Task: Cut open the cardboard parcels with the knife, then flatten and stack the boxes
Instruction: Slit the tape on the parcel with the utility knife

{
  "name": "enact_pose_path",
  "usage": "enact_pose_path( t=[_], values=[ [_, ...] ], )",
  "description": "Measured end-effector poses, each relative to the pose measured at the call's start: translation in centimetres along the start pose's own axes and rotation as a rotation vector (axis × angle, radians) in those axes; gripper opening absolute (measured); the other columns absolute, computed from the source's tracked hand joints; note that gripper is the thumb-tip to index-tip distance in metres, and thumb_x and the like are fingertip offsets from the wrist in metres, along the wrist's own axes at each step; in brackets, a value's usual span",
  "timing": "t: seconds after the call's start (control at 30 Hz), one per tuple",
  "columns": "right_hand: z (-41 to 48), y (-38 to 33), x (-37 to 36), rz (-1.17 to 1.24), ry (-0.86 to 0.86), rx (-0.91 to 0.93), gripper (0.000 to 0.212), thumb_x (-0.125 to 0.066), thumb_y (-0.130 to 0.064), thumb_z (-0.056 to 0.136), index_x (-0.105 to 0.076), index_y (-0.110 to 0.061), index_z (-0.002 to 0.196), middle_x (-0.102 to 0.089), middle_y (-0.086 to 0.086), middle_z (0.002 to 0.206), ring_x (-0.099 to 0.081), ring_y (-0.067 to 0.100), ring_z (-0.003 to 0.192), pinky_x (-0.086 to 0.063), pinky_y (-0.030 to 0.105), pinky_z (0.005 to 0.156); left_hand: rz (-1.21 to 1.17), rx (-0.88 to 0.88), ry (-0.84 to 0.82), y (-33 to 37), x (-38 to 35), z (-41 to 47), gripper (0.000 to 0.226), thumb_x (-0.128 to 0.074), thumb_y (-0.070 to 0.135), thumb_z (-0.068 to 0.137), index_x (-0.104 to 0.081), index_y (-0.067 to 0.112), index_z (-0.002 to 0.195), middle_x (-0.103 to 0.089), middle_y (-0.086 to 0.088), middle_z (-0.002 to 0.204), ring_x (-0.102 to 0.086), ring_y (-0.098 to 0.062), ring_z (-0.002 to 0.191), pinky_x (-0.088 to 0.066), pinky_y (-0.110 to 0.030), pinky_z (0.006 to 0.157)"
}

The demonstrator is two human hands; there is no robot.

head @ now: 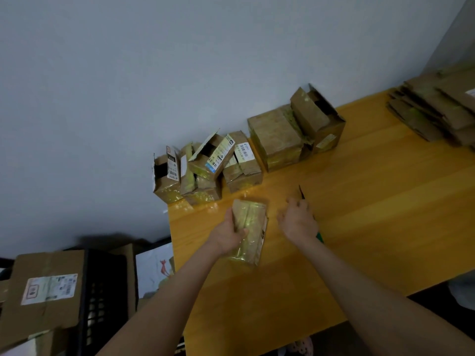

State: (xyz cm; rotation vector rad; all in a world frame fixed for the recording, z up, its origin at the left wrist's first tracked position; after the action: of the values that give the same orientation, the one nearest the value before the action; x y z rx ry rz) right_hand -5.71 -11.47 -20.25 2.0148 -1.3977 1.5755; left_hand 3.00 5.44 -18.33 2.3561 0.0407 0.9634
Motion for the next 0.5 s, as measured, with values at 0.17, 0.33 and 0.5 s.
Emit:
enact_pose_path(
  t=[0.17, 0.33, 0.5],
  values=[
    [1.2, 4.5, -0.3, -0.164, -0.011, -0.178, 0.048, -0.043, -0.024, 0.099, -0.027, -0.012, 0.143, -0.036, 0.017, 0.140, -0.037, 0.032, 0.126, -0.041, 0.043, 0.097, -0.343, 0.076, 0.015, -1.1, 1.5, 0.9, 0.064, -0.065, 0.034, 0.090, -0.036, 0.016, 0.144, -0.057, -0.004, 0.130, -0.060, -0.023, 0.110, -0.052, -0.037, 0.090],
    [1.9, 5.8, -0.9, -0.102, -0.072, -0.249, 0.045, -0.044, -0.017, 0.099, -0.035, -0.002, 0.140, -0.048, 0.018, 0.131, -0.051, 0.030, 0.115, -0.048, 0.039, 0.090, -0.510, 0.146, -0.051, -1.9, -0.6, 0.7, 0.055, -0.066, 0.041, 0.088, -0.045, 0.015, 0.133, -0.061, 0.003, 0.109, -0.063, -0.013, 0.090, -0.052, -0.026, 0.070],
    [-0.9, 3.9, -2.8, 0.846, -0.254, -0.392, 0.032, -0.042, -0.023, 0.102, -0.049, -0.002, 0.126, -0.057, 0.011, 0.087, -0.056, 0.023, 0.074, -0.046, 0.031, 0.062, -0.496, 0.121, 0.034, -0.8, -0.8, 0.1, 0.054, -0.066, 0.037, 0.090, -0.045, 0.013, 0.134, -0.062, -0.003, 0.115, -0.063, -0.024, 0.103, -0.053, -0.038, 0.088]
  ],
)
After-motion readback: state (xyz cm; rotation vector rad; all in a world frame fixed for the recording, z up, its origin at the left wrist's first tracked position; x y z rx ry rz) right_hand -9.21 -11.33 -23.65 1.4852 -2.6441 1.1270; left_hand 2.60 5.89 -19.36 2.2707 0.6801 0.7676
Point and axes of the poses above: each hand's wrist, its own z-axis towards the middle knuckle, its own x-axis out of the back of the hand, y = z × x, the point moved 5 cm from there along z, towards the middle knuckle
